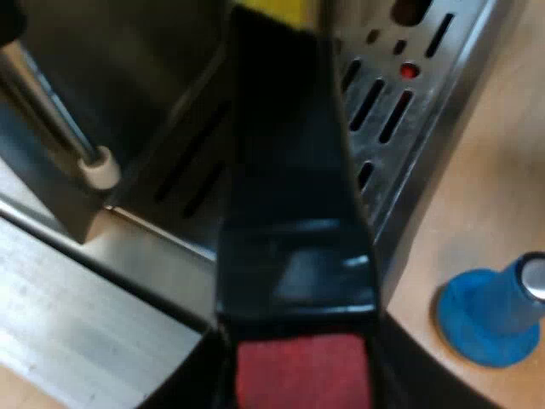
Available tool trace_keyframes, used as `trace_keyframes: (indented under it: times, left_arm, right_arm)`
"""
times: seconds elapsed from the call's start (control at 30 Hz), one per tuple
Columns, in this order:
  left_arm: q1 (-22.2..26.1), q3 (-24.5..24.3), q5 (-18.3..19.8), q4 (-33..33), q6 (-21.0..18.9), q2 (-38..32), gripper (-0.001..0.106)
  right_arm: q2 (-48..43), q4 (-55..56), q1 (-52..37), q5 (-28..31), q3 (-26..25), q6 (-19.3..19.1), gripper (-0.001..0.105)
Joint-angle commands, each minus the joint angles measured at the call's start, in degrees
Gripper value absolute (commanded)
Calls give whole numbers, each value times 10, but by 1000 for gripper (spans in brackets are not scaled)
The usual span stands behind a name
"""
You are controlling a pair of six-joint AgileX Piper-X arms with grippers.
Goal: Put the handle in the coffee machine
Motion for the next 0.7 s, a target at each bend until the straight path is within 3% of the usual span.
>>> trace_keyframes:
  times: [0.03,0.37,0.7]
  left_arm:
    - [-5,-19,137,-13,40,-22,0]
    - [-21,-19,128,-48,38,-22,0]
    - [-23,-19,101,-133,-55,-22,0]
  right_arm:
    - [1,-6,-2,3,-1,-9,86]
    - [1,-6,-2,3,-1,-9,86]
    - [1,-6,-2,3,-1,-9,86]
